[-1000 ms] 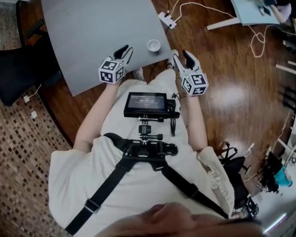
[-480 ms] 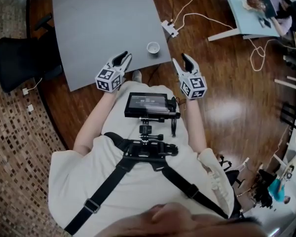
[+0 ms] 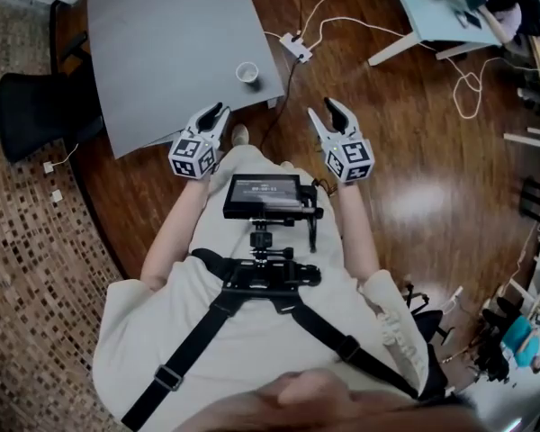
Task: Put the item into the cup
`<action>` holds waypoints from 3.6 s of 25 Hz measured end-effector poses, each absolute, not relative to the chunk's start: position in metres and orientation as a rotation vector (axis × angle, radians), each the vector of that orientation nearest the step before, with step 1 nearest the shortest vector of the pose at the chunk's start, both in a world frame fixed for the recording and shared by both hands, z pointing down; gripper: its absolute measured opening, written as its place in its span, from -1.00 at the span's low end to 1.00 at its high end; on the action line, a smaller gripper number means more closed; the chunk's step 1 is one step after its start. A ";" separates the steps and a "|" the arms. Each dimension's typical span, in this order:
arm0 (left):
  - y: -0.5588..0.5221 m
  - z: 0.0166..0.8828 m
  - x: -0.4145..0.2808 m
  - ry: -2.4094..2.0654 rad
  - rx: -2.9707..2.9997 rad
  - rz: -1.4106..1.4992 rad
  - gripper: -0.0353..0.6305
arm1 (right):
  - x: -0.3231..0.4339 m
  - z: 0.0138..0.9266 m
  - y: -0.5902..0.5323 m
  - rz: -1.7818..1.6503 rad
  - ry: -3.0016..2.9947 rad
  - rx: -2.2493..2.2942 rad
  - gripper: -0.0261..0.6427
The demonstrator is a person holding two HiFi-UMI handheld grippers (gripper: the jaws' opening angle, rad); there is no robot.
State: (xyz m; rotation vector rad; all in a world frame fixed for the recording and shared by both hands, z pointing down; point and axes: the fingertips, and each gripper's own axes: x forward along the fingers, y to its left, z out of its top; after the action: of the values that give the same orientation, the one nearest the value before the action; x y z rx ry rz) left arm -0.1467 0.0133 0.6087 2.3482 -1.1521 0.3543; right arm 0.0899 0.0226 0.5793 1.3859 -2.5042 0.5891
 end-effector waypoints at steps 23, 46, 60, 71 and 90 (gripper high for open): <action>0.147 0.605 -0.134 -1.365 2.163 0.219 -0.62 | 0.113 0.564 0.120 0.589 -2.605 1.220 -0.29; 0.136 0.608 -0.125 -1.286 2.239 0.349 -0.63 | 0.084 0.579 0.128 0.634 -2.630 1.242 -0.29; 0.153 0.631 -0.096 -1.184 2.233 0.365 -0.63 | 0.102 0.592 0.152 0.660 -2.569 1.243 -0.30; 0.144 0.625 -0.104 -1.211 2.224 0.353 -0.63 | 0.089 0.584 0.145 0.620 -2.609 1.199 -0.30; 0.138 0.624 -0.109 -1.227 2.228 0.359 -0.63 | 0.080 0.577 0.139 0.534 -2.624 1.172 -0.30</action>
State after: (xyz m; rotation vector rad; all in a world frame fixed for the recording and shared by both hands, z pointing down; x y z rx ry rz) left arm -0.1088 0.1384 0.6238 2.2277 -1.2267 0.3588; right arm 0.0801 0.1394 0.5770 1.1717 -2.6244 0.5345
